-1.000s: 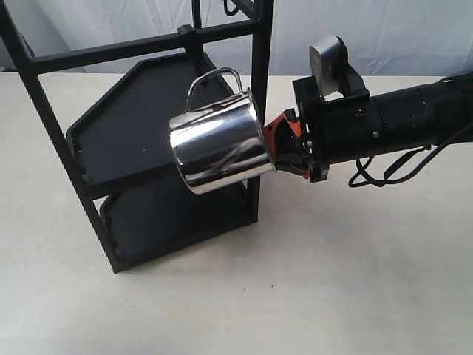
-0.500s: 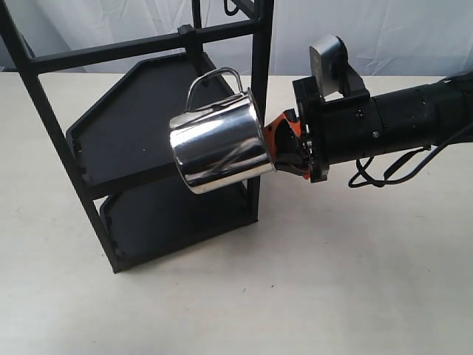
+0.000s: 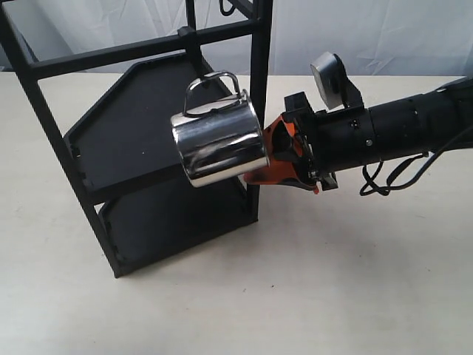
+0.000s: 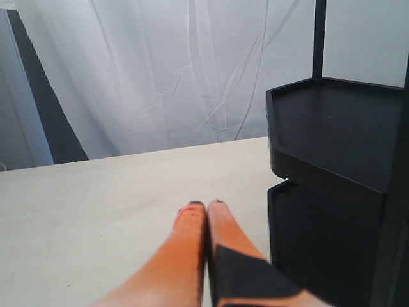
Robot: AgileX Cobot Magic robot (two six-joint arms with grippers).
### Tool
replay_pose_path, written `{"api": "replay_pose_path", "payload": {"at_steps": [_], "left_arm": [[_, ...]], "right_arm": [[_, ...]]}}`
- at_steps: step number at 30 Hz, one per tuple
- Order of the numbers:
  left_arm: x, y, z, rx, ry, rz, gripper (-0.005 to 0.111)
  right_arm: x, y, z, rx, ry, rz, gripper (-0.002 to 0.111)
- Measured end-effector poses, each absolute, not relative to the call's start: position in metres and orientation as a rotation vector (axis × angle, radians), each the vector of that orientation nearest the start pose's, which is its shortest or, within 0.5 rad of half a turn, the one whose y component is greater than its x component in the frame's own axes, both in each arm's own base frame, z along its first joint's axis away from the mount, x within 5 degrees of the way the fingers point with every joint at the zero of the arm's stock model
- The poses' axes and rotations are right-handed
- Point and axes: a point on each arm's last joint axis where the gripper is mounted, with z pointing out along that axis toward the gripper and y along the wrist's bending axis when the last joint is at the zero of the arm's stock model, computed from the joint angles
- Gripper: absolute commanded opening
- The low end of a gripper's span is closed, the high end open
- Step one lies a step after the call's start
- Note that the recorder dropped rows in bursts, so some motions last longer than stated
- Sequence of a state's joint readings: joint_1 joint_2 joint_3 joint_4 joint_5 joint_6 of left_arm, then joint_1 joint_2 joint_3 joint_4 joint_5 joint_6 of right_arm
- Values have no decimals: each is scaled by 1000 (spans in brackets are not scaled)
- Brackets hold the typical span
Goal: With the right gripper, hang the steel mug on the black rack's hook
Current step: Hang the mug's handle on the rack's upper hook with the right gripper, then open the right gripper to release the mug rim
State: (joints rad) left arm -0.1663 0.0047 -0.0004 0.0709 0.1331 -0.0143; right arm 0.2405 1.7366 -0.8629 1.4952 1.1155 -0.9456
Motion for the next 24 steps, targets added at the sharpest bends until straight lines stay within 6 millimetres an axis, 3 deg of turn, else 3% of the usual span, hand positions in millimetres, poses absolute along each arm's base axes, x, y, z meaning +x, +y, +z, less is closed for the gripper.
{"api": "replay_pose_path", "payload": {"at_steps": [24], "left_arm": [[56,-9,201,173,1612,-77,2]], "right_arm": [[266,133,222,-298,2438,1636,50]]}}
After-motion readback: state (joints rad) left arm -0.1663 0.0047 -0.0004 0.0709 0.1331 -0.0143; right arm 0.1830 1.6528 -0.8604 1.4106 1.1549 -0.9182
